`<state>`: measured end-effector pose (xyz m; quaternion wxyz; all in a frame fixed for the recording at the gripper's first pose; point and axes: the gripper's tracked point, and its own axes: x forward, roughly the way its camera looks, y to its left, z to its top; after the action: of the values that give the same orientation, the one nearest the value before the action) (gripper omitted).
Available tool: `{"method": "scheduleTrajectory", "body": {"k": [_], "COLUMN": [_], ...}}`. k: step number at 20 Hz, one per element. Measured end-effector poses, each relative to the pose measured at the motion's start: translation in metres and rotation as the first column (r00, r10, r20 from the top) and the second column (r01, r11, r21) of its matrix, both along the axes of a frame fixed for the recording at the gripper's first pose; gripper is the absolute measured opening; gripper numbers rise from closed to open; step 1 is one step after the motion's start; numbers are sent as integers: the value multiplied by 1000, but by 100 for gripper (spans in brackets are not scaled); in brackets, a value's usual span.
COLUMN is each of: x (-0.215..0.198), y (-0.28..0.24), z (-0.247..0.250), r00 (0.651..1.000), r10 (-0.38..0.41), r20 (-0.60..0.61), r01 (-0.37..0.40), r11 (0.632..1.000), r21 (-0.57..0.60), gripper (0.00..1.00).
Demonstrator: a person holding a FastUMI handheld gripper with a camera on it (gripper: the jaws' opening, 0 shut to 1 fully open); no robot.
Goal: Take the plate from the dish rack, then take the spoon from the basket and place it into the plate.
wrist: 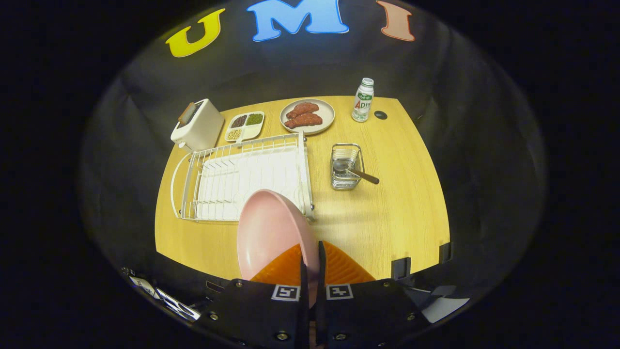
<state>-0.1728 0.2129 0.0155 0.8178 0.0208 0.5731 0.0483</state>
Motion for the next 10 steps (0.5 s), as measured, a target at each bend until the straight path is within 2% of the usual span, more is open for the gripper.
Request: {"method": "scheduleTrajectory", "body": {"k": [6,10], "x": [-35,-41], "y": [0,-3], "z": [-53,-87], "r00": [996,995], "r10": [19,35], "r20": [-87,-92], "r01": [-12,-26], "r11": [996,995], "r21": [84,96], "gripper": [5,5]}}
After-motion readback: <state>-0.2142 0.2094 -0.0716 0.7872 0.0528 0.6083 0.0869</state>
